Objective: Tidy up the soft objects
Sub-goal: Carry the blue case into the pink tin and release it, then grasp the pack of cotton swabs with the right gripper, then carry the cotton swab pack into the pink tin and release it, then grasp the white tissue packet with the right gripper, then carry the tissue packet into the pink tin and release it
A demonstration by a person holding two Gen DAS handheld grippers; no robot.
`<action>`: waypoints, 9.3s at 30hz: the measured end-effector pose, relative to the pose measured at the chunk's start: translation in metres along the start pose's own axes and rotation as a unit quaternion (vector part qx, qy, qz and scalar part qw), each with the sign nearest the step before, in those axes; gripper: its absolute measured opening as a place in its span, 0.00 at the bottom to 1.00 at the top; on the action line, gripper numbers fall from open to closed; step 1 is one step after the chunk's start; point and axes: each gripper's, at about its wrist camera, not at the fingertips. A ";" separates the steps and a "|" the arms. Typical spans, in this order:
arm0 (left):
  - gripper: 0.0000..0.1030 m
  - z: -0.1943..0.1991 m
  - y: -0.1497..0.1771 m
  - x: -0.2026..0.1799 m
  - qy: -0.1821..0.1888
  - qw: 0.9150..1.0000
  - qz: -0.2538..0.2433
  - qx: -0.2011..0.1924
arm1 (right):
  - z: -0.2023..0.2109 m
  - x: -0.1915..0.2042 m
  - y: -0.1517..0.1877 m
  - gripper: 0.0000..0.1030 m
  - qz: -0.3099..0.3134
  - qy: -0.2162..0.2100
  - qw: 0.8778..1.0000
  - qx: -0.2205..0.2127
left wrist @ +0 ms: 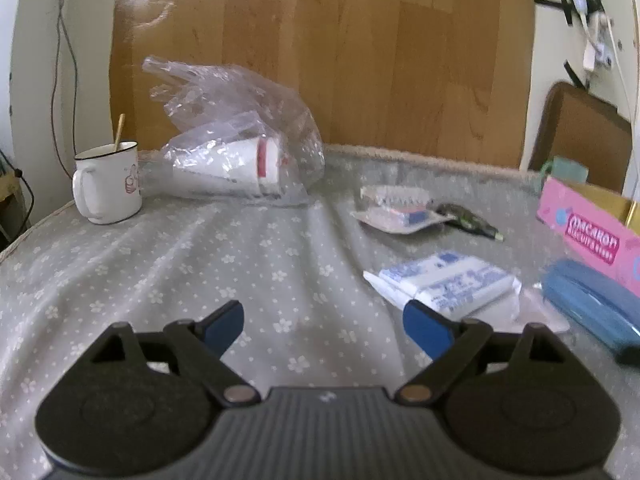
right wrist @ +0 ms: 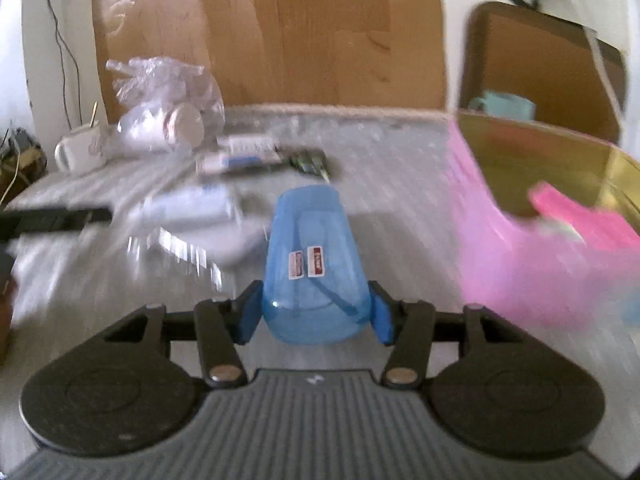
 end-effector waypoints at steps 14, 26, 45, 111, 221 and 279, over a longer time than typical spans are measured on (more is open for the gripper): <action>0.89 0.037 0.001 -0.123 0.169 0.975 -0.050 0.132 | 0.093 -0.014 0.086 0.58 -0.042 0.016 0.999 -0.014; 0.76 0.028 0.015 -0.203 0.301 0.926 -0.064 0.217 | 0.091 -0.010 0.097 0.54 -0.005 0.014 0.999 -0.041; 0.72 -0.027 -0.098 -0.340 0.349 0.925 -0.115 0.099 | 0.074 -0.108 -0.014 0.55 0.010 0.141 0.977 -0.162; 0.90 -0.014 -0.014 0.067 0.070 0.993 0.088 0.024 | -0.084 0.071 -0.085 0.23 0.008 -0.133 0.990 0.045; 0.93 0.091 0.023 0.114 0.102 0.974 0.192 0.061 | 0.020 0.150 0.024 0.56 0.254 -0.268 0.929 -0.027; 0.88 -0.019 -0.084 -0.319 0.222 0.965 -0.132 0.041 | 0.026 -0.203 0.003 0.45 -0.087 0.183 0.977 -0.069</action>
Point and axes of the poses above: each gripper's, at about its wrist camera, not at the fingertips, and z roughly against the way its jaws point, x to its left, y to its underside, and after that the axes turned 1 degree about y, right-handed
